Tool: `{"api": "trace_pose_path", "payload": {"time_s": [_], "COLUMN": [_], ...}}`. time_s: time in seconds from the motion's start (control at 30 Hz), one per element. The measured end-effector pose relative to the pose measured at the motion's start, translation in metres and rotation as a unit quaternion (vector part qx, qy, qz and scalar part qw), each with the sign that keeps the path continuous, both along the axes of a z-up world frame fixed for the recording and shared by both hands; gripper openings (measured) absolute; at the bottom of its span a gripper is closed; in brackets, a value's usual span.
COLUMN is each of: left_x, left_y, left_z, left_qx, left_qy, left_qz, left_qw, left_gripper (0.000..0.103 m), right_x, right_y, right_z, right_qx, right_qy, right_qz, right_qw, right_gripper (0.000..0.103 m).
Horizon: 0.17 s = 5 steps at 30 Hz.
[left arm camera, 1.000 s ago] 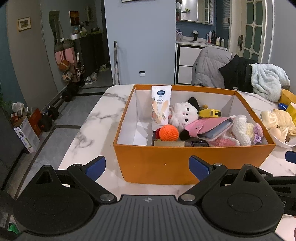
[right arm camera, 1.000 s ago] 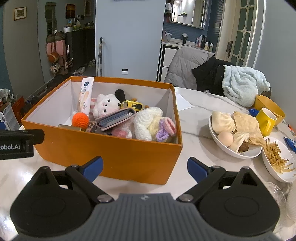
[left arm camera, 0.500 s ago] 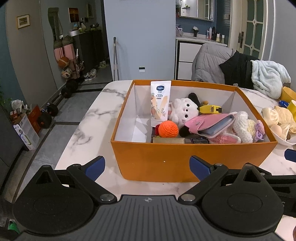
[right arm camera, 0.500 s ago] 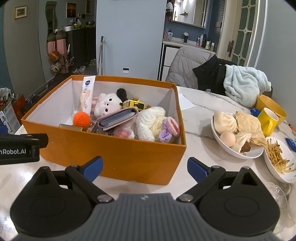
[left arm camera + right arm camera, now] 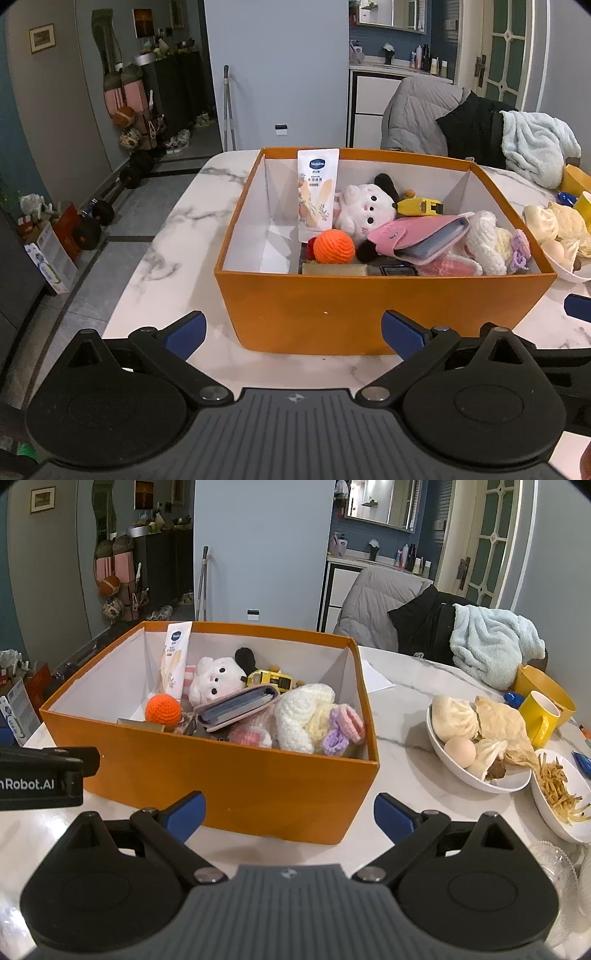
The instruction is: Organize objects
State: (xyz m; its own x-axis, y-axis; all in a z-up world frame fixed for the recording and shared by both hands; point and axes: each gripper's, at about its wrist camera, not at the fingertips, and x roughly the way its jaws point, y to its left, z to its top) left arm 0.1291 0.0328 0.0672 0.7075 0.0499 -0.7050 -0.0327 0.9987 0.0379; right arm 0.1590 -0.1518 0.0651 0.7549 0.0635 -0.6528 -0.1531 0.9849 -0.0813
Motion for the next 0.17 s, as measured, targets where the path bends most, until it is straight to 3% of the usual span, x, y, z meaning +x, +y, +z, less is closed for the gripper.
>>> {"api": "trace_pose_path", "payload": {"time_s": [0.17], "left_x": [-0.0008], "left_y": [-0.0006], "left_z": [-0.0008], "left_qx": [0.003], "left_qy": [-0.002], "left_qz": [0.002], "left_qw": [1.0], "left_gripper": [0.103], "right_x": [0.0008], "right_y": [0.0004], "right_z": [-0.0012], "right_qx": [0.0], "right_qy": [0.002], "right_qz": [0.0], "right_qw": [1.0], "right_gripper": [0.098]}}
